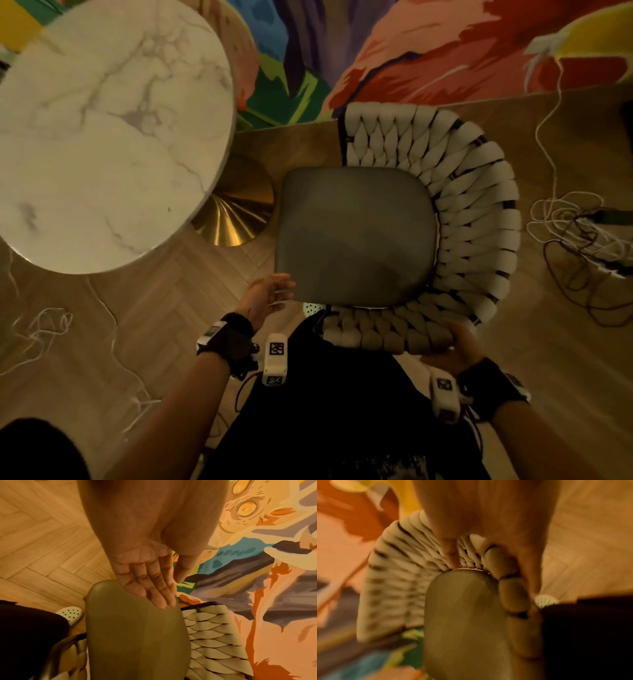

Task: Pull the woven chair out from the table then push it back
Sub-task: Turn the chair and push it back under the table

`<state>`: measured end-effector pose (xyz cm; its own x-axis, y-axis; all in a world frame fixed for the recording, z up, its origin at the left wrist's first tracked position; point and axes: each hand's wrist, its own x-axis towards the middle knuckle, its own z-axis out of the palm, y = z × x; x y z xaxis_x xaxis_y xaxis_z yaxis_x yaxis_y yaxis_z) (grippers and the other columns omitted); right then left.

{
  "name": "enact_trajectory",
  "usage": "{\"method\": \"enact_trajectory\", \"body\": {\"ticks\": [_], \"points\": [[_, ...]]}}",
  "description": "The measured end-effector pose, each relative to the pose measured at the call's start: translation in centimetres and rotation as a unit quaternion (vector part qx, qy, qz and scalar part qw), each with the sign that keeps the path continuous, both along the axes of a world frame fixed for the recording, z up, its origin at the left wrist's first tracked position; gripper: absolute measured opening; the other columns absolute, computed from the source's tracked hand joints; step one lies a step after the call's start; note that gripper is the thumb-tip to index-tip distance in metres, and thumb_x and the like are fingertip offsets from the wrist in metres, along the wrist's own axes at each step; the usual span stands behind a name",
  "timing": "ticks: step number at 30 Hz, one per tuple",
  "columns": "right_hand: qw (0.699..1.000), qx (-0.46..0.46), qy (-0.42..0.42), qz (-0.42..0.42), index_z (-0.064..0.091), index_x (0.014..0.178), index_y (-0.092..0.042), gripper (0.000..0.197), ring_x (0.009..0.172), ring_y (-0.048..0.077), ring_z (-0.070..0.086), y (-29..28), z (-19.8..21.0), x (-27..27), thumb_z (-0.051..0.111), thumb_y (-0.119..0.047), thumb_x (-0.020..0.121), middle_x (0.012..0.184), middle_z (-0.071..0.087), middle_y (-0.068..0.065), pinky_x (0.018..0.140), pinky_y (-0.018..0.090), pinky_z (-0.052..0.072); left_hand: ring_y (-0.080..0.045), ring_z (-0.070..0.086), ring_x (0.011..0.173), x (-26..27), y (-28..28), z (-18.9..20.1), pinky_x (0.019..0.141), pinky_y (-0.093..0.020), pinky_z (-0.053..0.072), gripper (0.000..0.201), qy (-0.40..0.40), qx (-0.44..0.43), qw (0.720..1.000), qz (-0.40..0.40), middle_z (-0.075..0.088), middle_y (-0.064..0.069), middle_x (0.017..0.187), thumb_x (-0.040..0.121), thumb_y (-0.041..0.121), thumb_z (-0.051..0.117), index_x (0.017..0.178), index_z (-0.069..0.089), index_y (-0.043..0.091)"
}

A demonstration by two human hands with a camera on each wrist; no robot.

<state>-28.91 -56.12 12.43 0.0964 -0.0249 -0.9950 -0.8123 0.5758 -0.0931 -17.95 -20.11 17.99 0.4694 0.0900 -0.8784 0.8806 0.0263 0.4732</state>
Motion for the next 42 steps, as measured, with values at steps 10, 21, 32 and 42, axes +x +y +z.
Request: {"method": "enact_trajectory", "body": {"ticks": [10,21,32,42], "points": [[0.999,-0.017,-0.031,0.009,0.044,0.116,-0.017,0.029,0.082,0.029,0.054,2.2,0.0,7.5,0.049,-0.036,0.094,0.093,0.054,0.011,0.095,0.046,0.043,-0.018,0.062,0.074,2.3,3.5,1.7,0.066,-0.029,0.043,0.02,0.016,0.056,0.997,-0.05,0.071,-0.004,0.091,0.091,0.022,0.049,0.099,0.065,0.014],[0.992,-0.075,-0.077,0.071,0.057,0.099,-0.01,0.038,0.059,0.027,0.052,5.1,1.9,21.9,0.048,-0.045,0.086,0.067,0.06,0.012,0.053,0.03,0.047,-0.015,0.063,0.072,12.5,5.3,2.4,0.064,-0.026,0.045,0.025,-0.05,-0.014,0.999,-0.013,0.07,-0.001,0.088,0.096,0.023,0.045,0.106,0.064,0.011],[0.978,-0.128,-0.124,0.109,0.057,0.125,-0.004,0.036,0.103,0.04,0.059,5.6,1.2,32.8,0.052,-0.018,0.092,0.129,0.058,0.023,0.072,0.044,0.05,-0.019,0.062,0.075,18.9,10.9,2.1,0.065,-0.028,0.044,0.03,-0.058,-0.002,0.998,-0.014,0.07,-0.005,0.09,0.097,0.027,0.041,0.106,0.065,0.009],[0.935,-0.107,-0.02,0.337,0.052,0.116,-0.007,0.034,0.078,0.029,0.057,2.9,1.4,36.6,0.054,-0.029,0.091,0.093,0.06,0.015,0.07,0.039,0.049,-0.018,0.059,0.075,24.0,6.5,1.2,0.063,-0.027,0.043,0.023,-0.046,0.0,0.998,-0.042,0.068,-0.005,0.089,0.097,0.019,0.042,0.095,0.065,0.014]]}}
